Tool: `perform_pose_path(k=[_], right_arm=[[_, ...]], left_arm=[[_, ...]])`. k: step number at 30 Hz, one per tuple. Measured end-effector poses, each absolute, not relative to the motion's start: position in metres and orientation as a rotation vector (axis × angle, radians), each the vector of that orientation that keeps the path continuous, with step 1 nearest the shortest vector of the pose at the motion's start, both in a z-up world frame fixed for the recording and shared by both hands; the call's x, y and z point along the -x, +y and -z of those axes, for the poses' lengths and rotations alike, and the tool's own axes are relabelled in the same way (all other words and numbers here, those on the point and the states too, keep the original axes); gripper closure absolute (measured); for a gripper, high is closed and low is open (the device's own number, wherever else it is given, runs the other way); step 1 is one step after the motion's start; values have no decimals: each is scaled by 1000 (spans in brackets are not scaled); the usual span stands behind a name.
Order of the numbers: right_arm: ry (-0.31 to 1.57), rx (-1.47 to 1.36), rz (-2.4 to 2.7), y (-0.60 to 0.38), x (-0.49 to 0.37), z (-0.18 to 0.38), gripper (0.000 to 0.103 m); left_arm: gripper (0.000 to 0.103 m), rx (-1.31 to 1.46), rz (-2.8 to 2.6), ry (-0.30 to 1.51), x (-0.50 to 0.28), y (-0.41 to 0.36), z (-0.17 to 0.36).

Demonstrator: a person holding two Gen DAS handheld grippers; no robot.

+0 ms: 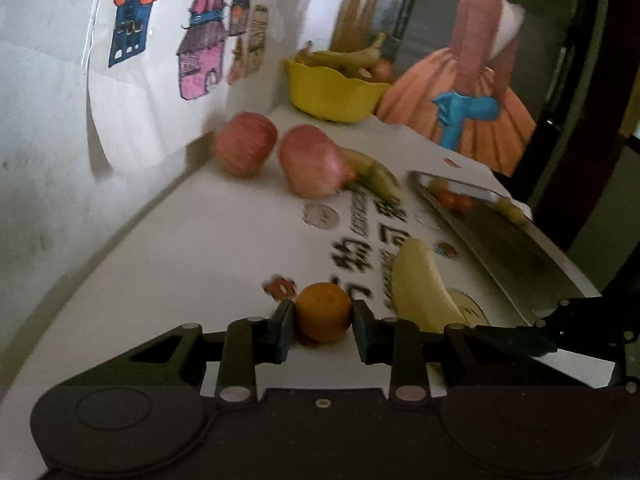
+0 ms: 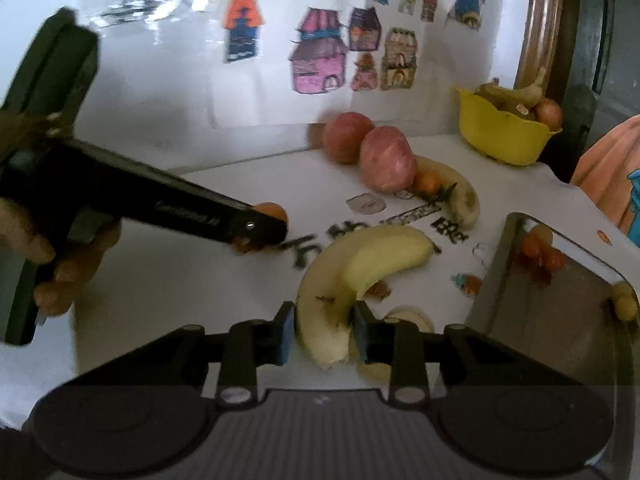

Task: Organize fruits
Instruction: 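Close the left tool on the small orange while the right tool grasps the banana, then carry the orange in the left tool to the tray while the right tool carries the banana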

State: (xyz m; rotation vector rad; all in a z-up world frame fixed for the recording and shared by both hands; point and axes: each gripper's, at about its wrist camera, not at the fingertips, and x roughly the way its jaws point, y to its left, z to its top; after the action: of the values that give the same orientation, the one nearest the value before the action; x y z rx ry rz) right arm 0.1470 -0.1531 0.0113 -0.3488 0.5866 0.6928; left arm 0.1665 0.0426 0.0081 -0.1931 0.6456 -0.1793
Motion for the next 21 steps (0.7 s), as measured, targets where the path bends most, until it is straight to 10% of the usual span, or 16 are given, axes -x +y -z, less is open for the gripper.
perform_pose_path(k=[21], right_arm=[[571,228,-594,-141,-147,-1,48]], left_arm=[[68,184,164,610,-159,35,-4]])
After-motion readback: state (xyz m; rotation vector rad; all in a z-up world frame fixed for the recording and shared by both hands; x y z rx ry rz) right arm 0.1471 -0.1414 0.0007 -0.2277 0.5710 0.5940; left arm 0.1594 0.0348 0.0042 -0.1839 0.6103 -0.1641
